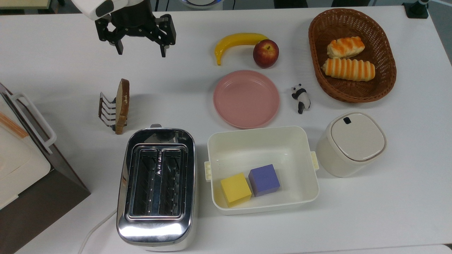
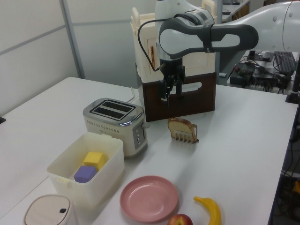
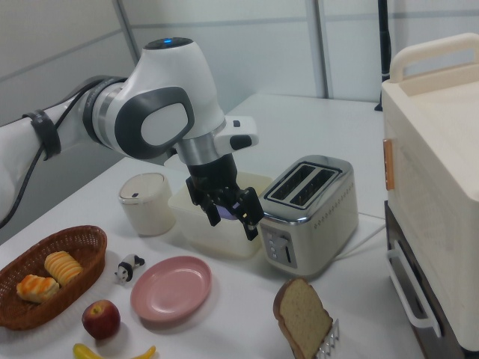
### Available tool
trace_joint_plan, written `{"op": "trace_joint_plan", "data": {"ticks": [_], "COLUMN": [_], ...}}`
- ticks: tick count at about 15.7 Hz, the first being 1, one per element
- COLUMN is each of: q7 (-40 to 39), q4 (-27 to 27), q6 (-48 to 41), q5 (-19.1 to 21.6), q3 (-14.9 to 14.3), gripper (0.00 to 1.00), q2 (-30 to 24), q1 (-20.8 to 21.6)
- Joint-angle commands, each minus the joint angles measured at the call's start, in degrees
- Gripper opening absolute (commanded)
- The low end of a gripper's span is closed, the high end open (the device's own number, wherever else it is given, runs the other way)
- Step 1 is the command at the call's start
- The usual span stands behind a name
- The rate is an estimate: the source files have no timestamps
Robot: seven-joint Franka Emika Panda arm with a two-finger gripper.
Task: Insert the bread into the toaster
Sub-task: 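Move the open gripper toward the bread slice in the metal rack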
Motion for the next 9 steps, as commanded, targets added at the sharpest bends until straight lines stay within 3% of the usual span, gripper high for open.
{"op": "trace_joint_plan", "data": {"ticks": [1, 9], "q7": [-1.18, -1.03], "q4": [-0.52, -0.52], "q6": [-1.87, -2.05], "q5": [-3.46, -3.48], "q3": [-0.43, -0.43], "gripper": [1.0, 1.0], "q2": [-1.0, -1.0], "q1": [0.85, 0.85]}}
